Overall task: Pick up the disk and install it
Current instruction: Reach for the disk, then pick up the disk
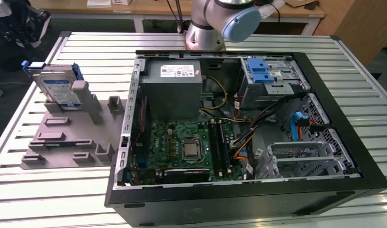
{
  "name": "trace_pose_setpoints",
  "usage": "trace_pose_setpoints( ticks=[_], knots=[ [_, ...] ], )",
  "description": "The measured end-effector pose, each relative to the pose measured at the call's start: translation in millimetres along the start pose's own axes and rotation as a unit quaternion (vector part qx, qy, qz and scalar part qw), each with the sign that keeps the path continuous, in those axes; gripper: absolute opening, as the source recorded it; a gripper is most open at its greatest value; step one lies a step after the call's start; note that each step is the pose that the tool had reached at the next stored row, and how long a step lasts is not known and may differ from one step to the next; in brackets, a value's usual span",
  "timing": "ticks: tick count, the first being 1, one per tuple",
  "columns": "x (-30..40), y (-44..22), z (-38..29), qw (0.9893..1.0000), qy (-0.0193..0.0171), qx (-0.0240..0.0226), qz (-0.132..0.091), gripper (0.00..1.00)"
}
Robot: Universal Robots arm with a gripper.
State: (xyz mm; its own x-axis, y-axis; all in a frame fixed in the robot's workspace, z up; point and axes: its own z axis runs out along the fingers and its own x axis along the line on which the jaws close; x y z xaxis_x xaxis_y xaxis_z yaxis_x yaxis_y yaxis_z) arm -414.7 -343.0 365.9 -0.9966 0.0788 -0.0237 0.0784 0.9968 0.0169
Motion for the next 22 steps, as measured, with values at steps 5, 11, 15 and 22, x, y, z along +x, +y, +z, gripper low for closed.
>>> trace_pose_setpoints(
  ticks=[5, 11, 15, 22],
  knots=[
    [11.4, 0.7, 0.9, 1.0, 0.0, 0.0, 0.0, 0.11],
    [13.8, 0.7, 2.0, 1.0, 0.0, 0.0, 0.0, 0.11],
    [13.8, 0.6, 2.0, 1.0, 0.0001, 0.0, -0.001, 0.11],
    [13.8, 0.7, 2.0, 1.0, 0.0002, -0.0001, -0.007, 0.11]
  ],
)
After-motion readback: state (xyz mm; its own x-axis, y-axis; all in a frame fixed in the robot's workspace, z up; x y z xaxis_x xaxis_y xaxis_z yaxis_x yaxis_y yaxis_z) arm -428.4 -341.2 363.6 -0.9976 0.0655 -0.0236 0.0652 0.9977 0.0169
